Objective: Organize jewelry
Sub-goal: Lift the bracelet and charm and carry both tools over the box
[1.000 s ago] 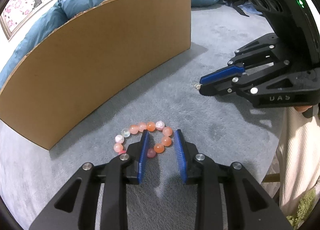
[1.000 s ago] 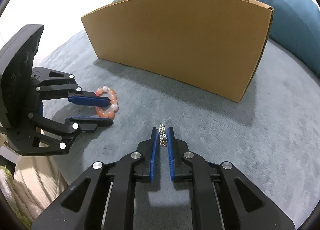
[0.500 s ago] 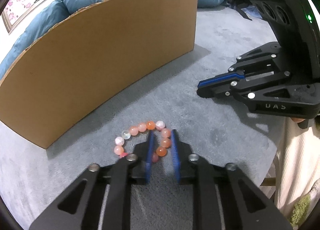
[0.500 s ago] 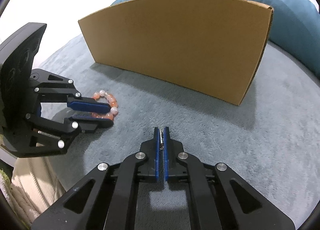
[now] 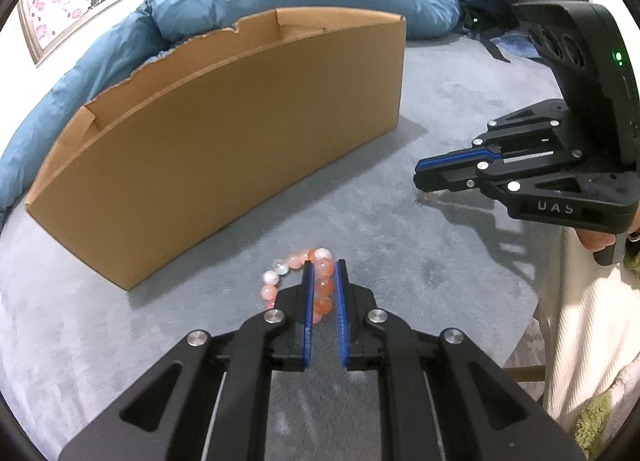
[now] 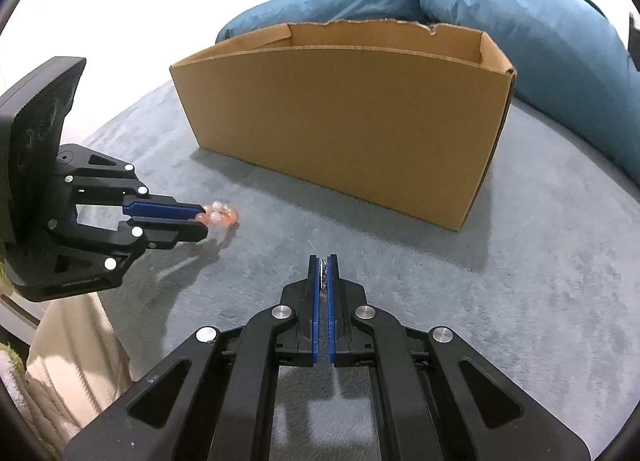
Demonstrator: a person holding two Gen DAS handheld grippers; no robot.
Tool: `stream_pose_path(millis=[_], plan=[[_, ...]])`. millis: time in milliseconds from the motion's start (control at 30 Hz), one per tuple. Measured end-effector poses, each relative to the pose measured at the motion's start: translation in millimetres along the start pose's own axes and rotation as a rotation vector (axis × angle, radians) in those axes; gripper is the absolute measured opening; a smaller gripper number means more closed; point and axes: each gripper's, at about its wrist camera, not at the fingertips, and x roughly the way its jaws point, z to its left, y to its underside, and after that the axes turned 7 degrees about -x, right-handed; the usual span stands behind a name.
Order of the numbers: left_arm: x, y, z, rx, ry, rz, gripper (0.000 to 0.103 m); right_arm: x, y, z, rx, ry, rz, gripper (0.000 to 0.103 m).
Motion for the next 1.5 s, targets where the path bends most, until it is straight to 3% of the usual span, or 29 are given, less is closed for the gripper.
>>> stream_pose_path(millis=[767, 1000, 1233, 1333, 1500], plan=[[-77.1, -11.5, 15.0, -0.057, -0.031, -0.168, 0.009, -48.3, -22.7, 10.3, -0.026, 0.016, -0.103, 0.002], [-113.9, -39.4, 28.8, -0.082, -0.001, -0.262, 0.009, -73.8, -47.1, 14.3, -0.069, 0.013, -0.149, 0.002], [-141.6, -86.3, 57.2, -0.107, 0.024, -0.369, 0.009, -94.2, -94.8, 5.3, -0.105, -0.008, -0.223, 0.002], [-135.1, -104.4, 71.3, -0.113, 0.011, -0.370, 0.009, -87.4, -118.5, -2.4, -0.127, -0.001, -0.227, 0.002], [-86.2, -130.3, 97.3, -0.128, -0.025, -0.253, 0.009, -54.6, -137.8, -18.4, -0.151, 0.011, -0.164, 0.002]])
